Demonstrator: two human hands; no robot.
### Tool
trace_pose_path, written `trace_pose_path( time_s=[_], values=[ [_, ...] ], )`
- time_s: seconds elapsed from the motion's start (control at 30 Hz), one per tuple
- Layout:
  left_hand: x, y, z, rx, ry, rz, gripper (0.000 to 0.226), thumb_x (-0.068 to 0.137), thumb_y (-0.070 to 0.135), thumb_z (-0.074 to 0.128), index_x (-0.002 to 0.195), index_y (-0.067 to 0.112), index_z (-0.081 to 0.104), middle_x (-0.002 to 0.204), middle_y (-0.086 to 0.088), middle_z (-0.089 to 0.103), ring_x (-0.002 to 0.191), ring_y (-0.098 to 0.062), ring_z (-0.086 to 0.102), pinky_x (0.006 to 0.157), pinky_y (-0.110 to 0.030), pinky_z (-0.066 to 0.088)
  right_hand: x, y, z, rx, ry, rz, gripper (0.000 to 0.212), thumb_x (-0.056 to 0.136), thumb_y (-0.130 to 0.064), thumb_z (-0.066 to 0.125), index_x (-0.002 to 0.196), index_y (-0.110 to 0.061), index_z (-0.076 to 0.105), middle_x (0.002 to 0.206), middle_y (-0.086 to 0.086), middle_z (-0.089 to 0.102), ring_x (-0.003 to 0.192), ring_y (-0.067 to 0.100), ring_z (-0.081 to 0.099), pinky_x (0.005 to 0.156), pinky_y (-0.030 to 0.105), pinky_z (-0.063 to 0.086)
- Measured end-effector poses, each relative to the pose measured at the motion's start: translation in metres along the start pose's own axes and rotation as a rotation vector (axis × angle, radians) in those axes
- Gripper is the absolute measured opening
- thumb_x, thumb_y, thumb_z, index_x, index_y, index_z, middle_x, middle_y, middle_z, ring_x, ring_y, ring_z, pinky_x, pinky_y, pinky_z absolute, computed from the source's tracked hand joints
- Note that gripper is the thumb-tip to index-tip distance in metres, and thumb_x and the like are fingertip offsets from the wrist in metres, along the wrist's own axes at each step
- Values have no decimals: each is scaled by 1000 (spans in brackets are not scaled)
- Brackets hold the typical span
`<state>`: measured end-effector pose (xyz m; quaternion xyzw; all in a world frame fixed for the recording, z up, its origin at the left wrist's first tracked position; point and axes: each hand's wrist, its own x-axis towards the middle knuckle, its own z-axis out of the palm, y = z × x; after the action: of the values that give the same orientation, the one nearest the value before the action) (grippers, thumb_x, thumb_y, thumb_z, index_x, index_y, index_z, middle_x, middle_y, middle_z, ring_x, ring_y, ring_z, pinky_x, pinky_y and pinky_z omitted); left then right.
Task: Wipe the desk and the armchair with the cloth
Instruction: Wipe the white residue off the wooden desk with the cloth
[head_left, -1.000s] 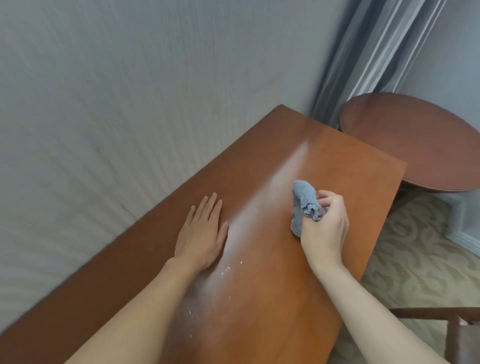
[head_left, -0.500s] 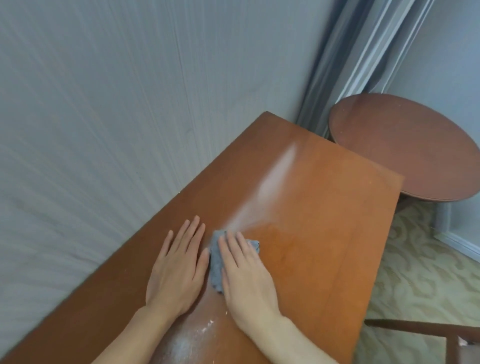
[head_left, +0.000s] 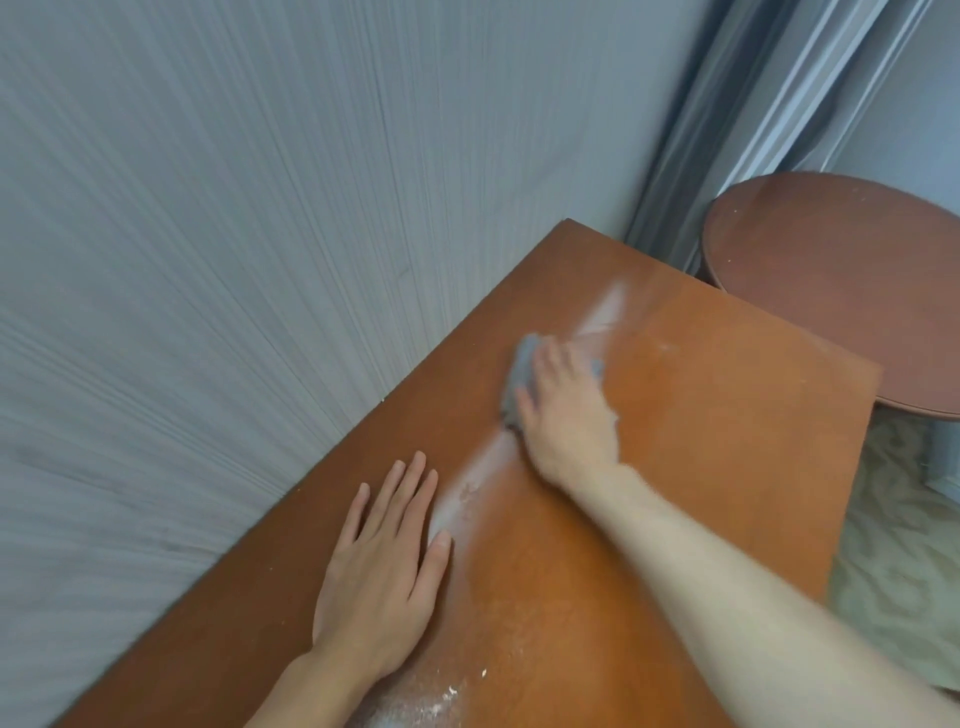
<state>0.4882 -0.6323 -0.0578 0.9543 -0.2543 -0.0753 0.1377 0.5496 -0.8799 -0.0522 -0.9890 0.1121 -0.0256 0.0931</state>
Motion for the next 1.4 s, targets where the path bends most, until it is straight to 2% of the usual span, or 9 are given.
trace_pose_path(
  time_s=[0.1, 0.23, 0.43, 0.53, 0.8, 0.93, 1.07, 1.17, 1.4],
  values=[
    [0, -1, 0, -13, 0, -6, 62, 105, 48, 12, 162, 24, 17, 170, 12, 7, 155, 1, -3, 126, -33, 0, -63, -65, 12, 71, 88, -276, 52, 98, -24, 46, 142, 2, 54, 151, 17, 51, 141, 33, 47, 117, 49, 38],
    [0, -4, 1, -52, -9, 11, 65, 104, 49, 22, 163, 24, 10, 170, 13, 7, 155, 1, 1, 125, -33, 3, -95, -61, 25, 86, -4, -328, 65, 94, -16, 56, 155, -7, 36, 163, 9, 34, 152, 25, 30, 123, 43, 19],
    [0, -2, 0, -44, 10, 15, 67, 104, 56, 24, 162, 23, 19, 170, 17, 7, 155, 1, 3, 124, -33, 5, 22, 71, -1, -134, 16, 46, 60, 95, -20, 36, 149, 7, 36, 150, 26, 46, 134, 41, 46, 112, 53, 38],
    [1, -1, 0, -29, 12, 4, 67, 104, 58, 21, 163, 24, 16, 170, 17, 5, 155, 1, 0, 124, -34, 4, 71, 115, -15, -79, -42, 208, 61, 103, -19, 30, 158, 3, 17, 165, 19, 22, 151, 37, 22, 123, 46, 20],
    [1, -2, 0, -32, -14, -11, 64, 104, 47, 21, 162, 22, 12, 170, 14, 4, 155, 2, -5, 125, -33, -1, -8, -50, 16, 141, 3, -149, 67, 96, -20, 50, 158, -5, 28, 166, 13, 27, 154, 34, 22, 125, 50, 19],
    [2, -3, 0, -15, -23, -9, 63, 103, 41, 20, 162, 20, 18, 170, 10, 12, 155, 1, -1, 126, -34, 2, -53, -58, 18, 147, -43, -353, 67, 97, -12, 45, 160, -9, 24, 168, 8, 21, 156, 27, 15, 128, 42, 8],
    [-1, -1, -5, -50, -34, 1, 63, 104, 45, 12, 162, 24, 5, 169, 15, -5, 153, 5, -13, 126, -33, -5, -44, 36, 12, 78, 50, -86, 64, 90, -18, 44, 151, -1, 41, 157, 18, 43, 144, 38, 41, 123, 47, 21],
    [-2, 2, -7, -56, -58, -14, 62, 104, 46, 9, 162, 26, -1, 168, 16, -11, 150, 8, -19, 127, -32, -8, -54, 96, -3, 126, 39, 105, 56, 101, -16, 33, 157, -6, 30, 165, 12, 30, 153, 33, 24, 125, 45, 19],
    [1, -7, -19, -229, -156, -36, 55, 110, 41, 15, 163, 25, 12, 170, 17, 1, 151, 9, -9, 126, -26, -8, -123, -25, 5, 217, 11, -52, 67, 94, -8, 54, 157, -5, 31, 165, 13, 28, 153, 35, 24, 125, 45, 13]
  ],
)
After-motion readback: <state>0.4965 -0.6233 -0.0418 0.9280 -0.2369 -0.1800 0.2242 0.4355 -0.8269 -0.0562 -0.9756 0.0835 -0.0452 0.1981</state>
